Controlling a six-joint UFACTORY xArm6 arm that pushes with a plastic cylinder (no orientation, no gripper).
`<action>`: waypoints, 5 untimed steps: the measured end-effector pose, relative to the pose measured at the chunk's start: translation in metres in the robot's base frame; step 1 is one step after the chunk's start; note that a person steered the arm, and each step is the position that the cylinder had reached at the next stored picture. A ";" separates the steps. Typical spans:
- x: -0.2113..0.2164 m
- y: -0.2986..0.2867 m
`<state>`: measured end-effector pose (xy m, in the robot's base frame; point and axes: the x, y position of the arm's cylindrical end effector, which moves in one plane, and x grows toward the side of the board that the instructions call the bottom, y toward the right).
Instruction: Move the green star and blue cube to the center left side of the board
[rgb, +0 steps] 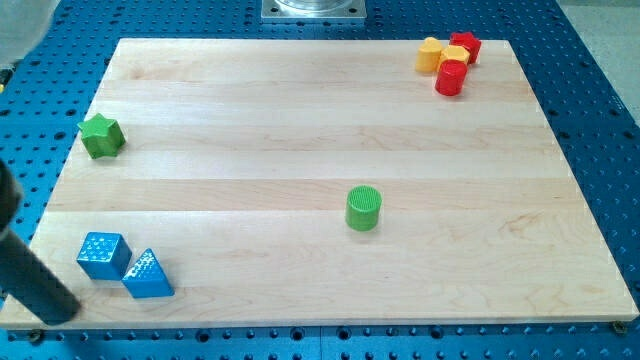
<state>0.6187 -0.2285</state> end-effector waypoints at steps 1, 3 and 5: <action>-0.028 0.016; -0.082 0.038; -0.108 0.017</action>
<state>0.5104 -0.2117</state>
